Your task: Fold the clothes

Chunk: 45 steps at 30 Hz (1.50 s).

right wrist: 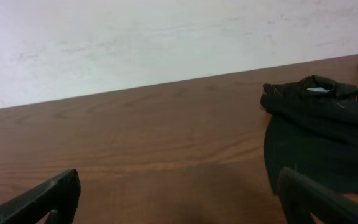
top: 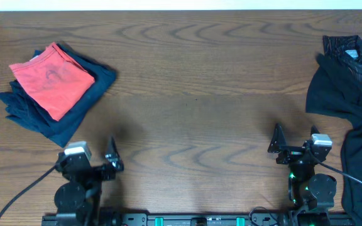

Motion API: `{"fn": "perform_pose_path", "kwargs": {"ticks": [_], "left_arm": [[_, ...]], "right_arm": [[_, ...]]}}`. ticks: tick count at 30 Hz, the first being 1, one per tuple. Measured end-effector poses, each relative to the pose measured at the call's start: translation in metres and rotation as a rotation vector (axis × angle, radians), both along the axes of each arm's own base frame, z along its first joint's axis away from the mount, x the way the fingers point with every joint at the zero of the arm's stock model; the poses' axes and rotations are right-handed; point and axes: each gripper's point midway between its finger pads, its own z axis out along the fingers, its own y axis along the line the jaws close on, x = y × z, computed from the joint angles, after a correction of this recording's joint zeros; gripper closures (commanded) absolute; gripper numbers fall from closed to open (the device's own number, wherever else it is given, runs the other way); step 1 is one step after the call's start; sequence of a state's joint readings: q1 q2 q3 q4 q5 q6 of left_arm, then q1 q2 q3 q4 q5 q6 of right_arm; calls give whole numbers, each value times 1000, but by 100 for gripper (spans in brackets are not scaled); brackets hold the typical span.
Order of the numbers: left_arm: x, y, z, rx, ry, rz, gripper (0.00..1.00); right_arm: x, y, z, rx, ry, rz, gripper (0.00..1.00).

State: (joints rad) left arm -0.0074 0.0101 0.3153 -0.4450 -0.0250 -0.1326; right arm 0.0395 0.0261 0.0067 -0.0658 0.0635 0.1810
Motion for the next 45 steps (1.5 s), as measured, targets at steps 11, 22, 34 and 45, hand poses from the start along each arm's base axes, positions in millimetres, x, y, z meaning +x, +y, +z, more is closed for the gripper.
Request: {"fn": "perform_pose_path", "kwargs": {"ticks": [11,22,34,45], "left_arm": [[26,6,-44,8,-39,32,2],[32,6,-36,6,-115,32,2],[32,6,-36,6,-115,32,2],[32,6,-36,6,-115,32,2]], "right_arm": [[0,0,0,-3,2,2,1],[0,1,-1,-3,3,4,1],[0,1,-1,-3,3,4,1],[0,1,-1,-2,3,4,1]]}}
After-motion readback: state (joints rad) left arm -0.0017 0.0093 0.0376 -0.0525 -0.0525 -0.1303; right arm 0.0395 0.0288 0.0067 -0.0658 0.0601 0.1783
